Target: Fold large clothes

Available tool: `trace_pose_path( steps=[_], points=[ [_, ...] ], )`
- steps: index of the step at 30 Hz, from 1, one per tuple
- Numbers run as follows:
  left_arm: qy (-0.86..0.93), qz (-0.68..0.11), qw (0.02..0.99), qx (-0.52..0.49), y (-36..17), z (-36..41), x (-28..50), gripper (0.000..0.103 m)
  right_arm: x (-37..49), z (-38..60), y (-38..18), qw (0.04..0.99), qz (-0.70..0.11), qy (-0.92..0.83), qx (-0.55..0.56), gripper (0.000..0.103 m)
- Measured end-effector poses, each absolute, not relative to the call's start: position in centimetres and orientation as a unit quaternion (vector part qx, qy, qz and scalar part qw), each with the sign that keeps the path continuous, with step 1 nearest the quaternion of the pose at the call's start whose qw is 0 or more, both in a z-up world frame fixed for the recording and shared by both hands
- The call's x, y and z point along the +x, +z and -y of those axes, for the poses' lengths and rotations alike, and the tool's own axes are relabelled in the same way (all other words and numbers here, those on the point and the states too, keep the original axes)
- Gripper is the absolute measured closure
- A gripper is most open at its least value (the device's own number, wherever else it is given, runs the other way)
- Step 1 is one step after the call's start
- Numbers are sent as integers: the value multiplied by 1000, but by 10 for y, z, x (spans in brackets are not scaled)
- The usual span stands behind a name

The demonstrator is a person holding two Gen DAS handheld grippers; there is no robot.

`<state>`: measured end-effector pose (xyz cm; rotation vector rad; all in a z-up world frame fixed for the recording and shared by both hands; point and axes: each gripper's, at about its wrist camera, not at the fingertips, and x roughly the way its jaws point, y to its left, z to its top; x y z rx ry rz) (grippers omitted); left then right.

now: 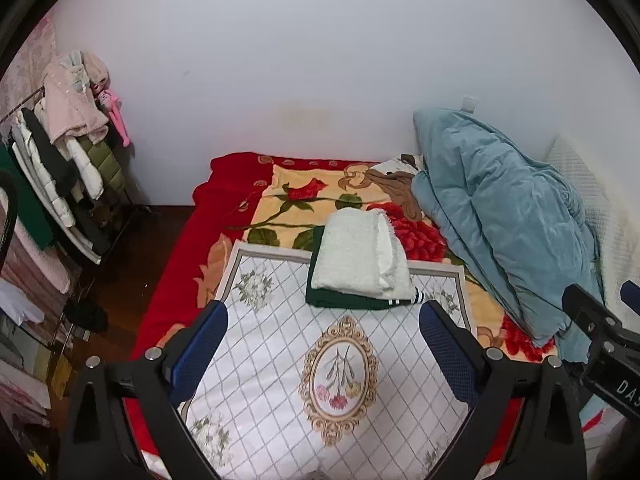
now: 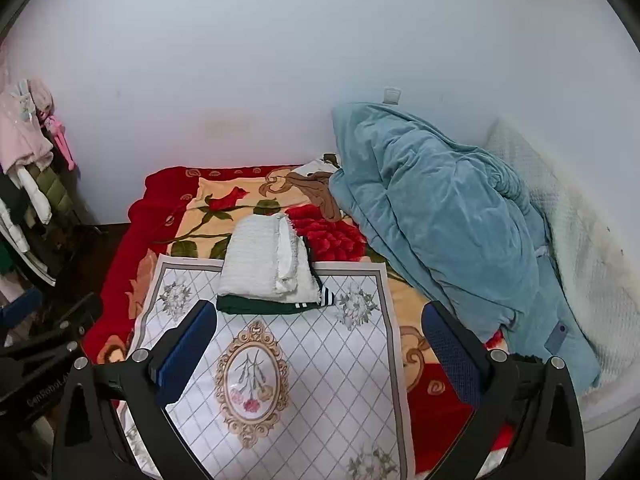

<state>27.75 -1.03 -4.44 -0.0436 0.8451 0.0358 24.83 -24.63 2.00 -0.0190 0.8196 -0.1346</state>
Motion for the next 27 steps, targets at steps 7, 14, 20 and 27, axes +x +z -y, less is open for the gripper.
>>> trace_pose_path(
  steps=[7, 14, 20, 27],
  points=[
    [23, -432, 901, -21, -23, 10, 252, 5, 221, 242, 47, 910, -410, -64, -16, 0],
    [26, -422, 906, -15, -10, 13, 231, 5, 205, 240, 63, 908, -413, -63, -23, 0],
    [26, -417, 908, -18, -7, 13, 222, 5, 195, 241, 69, 908, -413, -59, -31, 0],
    [30, -409, 912, -16, -1, 12, 211, 4, 190, 243, 69, 907, -418, -44, -35, 0]
  ],
)
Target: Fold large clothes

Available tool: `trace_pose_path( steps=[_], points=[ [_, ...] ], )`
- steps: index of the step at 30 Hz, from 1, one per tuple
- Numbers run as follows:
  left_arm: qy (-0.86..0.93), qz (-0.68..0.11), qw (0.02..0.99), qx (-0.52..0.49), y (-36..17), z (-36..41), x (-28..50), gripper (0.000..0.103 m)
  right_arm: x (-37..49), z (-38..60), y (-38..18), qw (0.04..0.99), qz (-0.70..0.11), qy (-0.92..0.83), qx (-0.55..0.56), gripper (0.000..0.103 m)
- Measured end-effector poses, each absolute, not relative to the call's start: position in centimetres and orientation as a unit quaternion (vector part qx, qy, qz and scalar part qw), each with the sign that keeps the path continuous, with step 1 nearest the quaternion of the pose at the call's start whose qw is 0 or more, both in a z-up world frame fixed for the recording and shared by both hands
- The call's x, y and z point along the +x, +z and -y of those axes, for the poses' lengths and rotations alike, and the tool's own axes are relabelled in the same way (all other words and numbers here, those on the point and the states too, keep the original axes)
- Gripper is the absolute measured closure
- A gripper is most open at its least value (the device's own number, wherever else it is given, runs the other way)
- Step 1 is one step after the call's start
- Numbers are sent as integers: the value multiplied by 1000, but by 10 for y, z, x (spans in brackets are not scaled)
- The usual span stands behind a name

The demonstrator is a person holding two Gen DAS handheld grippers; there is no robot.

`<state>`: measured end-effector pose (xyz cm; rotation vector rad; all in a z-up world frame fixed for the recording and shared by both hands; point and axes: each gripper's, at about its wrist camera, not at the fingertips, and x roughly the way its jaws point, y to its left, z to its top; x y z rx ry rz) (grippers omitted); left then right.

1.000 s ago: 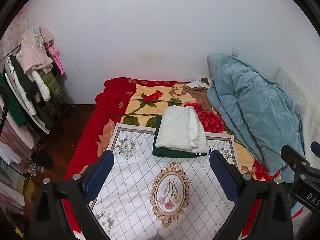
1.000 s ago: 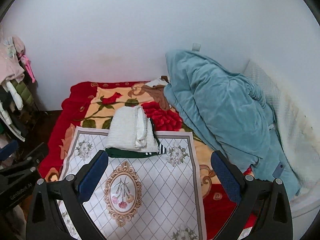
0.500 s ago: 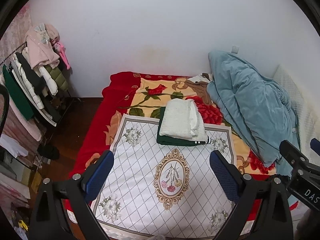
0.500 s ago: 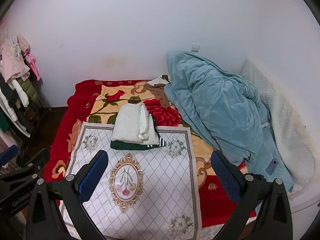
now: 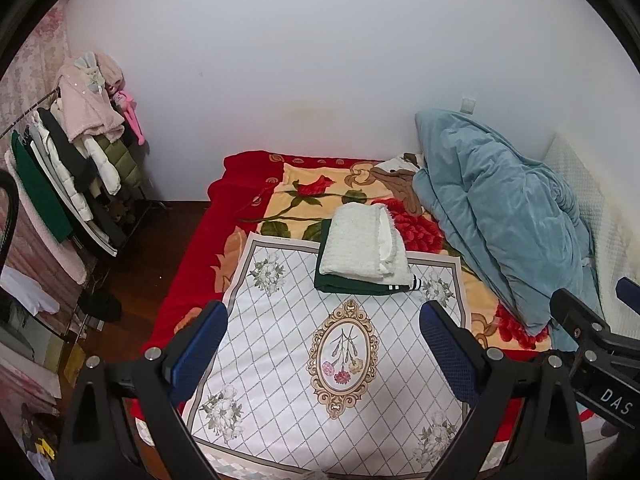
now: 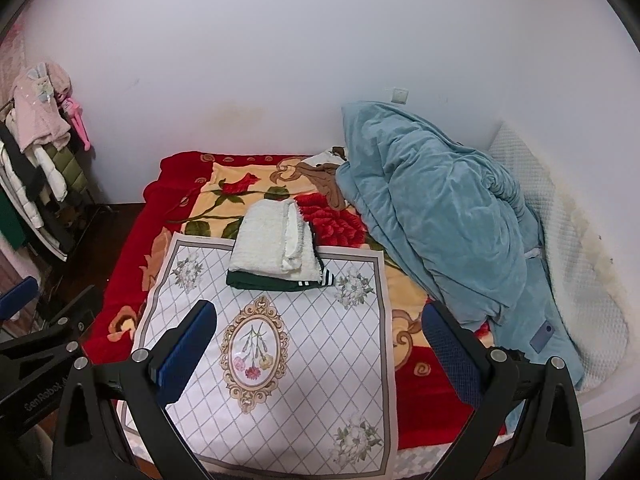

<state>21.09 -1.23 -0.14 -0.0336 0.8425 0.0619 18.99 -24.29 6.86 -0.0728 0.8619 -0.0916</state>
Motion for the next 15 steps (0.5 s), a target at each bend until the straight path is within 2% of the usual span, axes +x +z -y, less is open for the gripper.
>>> trace_pose_path(
  steps=[15],
  points=[
    [32, -397, 917, -22, 6, 4, 198, 4, 179, 245, 81, 911, -408, -42, -37, 0]
  ],
)
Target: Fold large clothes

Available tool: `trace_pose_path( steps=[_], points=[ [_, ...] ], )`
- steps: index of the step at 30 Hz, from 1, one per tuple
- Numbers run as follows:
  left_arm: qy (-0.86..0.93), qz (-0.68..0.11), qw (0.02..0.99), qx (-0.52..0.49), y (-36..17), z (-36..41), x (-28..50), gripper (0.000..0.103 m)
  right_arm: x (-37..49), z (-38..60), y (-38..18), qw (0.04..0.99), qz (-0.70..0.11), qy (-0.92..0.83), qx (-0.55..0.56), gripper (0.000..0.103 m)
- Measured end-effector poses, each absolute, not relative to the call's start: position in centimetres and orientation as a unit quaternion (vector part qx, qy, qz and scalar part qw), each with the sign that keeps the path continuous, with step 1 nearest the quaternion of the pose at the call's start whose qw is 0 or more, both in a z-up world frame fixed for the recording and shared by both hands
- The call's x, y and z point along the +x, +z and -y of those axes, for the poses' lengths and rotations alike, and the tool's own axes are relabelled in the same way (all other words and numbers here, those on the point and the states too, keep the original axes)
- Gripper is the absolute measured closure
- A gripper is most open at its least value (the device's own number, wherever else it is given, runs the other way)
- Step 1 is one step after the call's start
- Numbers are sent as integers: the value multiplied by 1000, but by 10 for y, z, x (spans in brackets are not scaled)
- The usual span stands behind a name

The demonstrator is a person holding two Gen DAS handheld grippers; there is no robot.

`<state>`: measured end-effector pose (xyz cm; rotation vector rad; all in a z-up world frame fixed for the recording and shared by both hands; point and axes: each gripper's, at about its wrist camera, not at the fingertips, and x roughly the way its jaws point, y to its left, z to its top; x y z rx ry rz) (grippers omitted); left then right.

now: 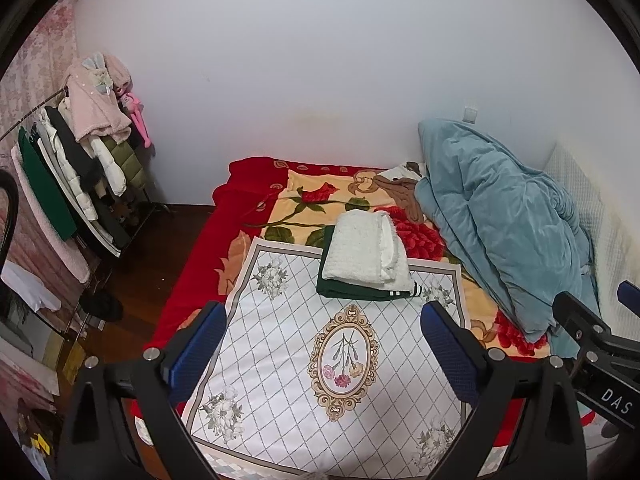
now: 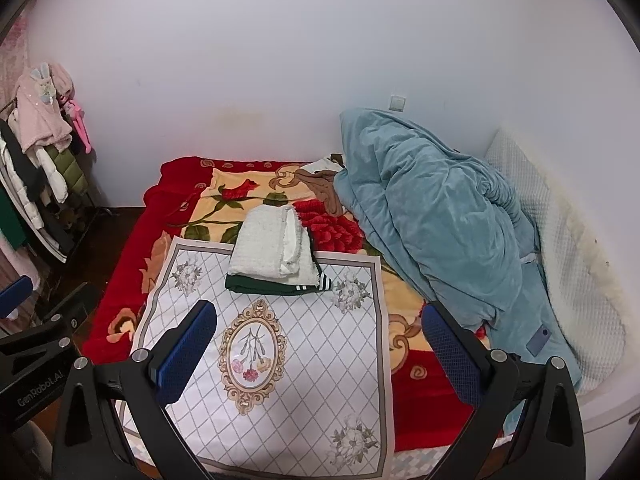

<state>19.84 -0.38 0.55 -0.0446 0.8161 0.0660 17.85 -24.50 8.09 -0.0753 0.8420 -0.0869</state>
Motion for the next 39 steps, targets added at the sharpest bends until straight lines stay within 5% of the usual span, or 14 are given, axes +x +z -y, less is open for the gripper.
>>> trace_pose_path(
  steps=[39],
  points=[
    [19, -386, 922, -18, 18, 6, 192, 4, 168, 246, 82, 913, -404, -49, -32, 0]
  ],
)
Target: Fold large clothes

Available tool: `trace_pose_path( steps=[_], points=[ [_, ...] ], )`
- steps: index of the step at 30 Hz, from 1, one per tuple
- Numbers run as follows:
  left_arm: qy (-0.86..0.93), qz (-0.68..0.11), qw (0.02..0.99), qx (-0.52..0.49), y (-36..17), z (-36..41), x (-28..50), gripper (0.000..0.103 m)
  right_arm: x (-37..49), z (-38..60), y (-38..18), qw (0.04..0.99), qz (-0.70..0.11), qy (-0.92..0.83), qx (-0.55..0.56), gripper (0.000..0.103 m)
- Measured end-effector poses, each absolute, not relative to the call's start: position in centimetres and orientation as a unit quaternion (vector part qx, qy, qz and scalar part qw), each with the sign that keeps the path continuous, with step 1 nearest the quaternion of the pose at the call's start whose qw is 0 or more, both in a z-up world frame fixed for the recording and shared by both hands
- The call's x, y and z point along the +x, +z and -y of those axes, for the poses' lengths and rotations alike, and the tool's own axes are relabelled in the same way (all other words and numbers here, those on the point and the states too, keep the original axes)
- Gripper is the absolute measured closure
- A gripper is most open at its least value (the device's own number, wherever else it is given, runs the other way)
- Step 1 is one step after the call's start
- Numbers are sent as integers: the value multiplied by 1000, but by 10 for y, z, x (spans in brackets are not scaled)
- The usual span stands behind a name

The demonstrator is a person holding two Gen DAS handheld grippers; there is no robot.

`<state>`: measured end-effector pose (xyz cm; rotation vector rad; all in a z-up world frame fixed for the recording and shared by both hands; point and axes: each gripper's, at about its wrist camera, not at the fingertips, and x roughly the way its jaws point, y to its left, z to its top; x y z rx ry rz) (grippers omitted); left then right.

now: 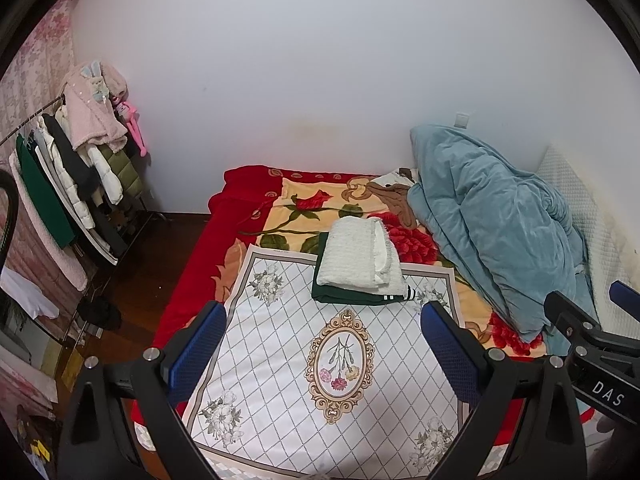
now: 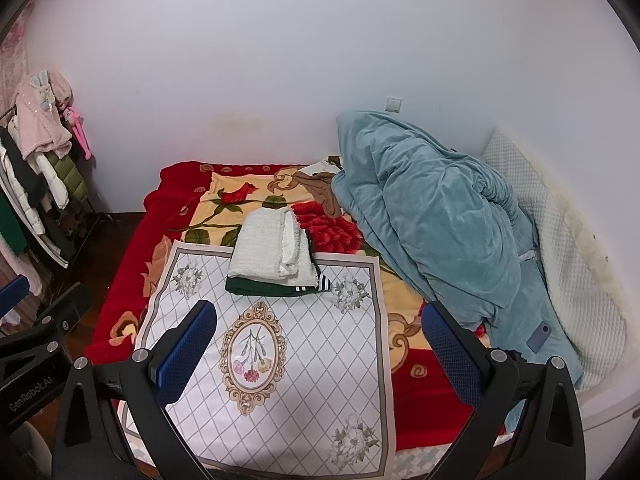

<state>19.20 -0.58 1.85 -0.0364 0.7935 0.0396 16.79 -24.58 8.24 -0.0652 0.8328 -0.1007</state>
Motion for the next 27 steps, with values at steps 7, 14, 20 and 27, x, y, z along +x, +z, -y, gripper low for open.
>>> trace_pose_path(
  steps=[7, 14, 20, 27],
  points=[
    [19, -386, 922, -17, 18, 6, 191, 4, 162, 245, 83, 913, -403, -52, -29, 0],
    [18, -386, 922, -17, 19, 8, 191, 4, 161, 245, 83, 913, -403, -52, -30, 0],
    [17, -386, 922, -17, 18, 8, 191, 4, 156, 245, 83, 914, -402, -56, -29, 0],
    [18, -386, 922, -17, 19, 8, 190, 4, 154, 245, 83, 913, -402, -57, -29, 0]
  ],
)
